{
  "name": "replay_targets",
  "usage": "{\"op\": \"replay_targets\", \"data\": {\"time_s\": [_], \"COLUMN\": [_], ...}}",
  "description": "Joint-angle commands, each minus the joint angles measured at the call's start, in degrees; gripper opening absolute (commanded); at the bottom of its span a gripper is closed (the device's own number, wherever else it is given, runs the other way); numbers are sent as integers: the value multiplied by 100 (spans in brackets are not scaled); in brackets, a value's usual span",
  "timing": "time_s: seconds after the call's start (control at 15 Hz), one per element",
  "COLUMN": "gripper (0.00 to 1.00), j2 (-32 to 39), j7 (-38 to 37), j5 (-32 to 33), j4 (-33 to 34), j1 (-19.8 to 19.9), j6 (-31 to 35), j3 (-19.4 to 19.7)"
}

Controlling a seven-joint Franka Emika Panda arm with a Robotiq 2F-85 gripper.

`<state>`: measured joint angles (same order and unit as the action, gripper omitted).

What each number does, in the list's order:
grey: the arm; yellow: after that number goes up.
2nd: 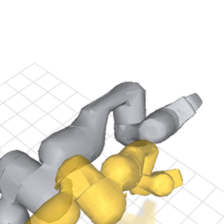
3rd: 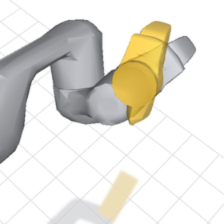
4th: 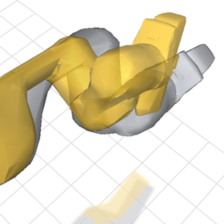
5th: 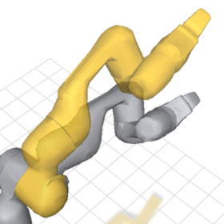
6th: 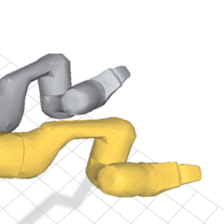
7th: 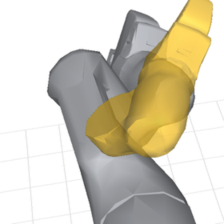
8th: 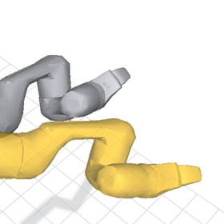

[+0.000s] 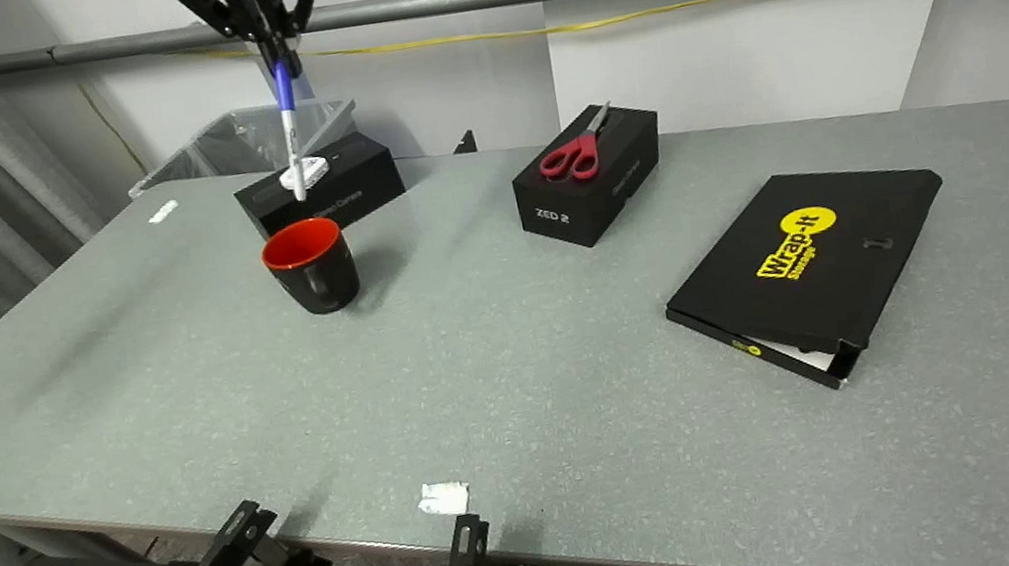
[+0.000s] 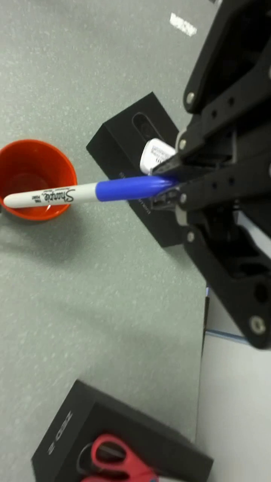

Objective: Take the marker from the black cup and put it on the table

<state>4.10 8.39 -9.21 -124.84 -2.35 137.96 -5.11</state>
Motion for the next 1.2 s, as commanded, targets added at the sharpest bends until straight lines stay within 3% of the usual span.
{"op": "replay_targets", "data": {"time_s": [0.0,0.2,0.53,1.13], "gripper": [2,2,2,2], "j2": [580,1337,2299,3034], "j7": [-488,-849,-1306,-2085], "j5": [533,761,911,1281], "j4": [328,579,1010,1992], "j1": [221,252,17,-371], "j6": [-503,-506,-312,-385], "j3": [407,607,623,808]}}
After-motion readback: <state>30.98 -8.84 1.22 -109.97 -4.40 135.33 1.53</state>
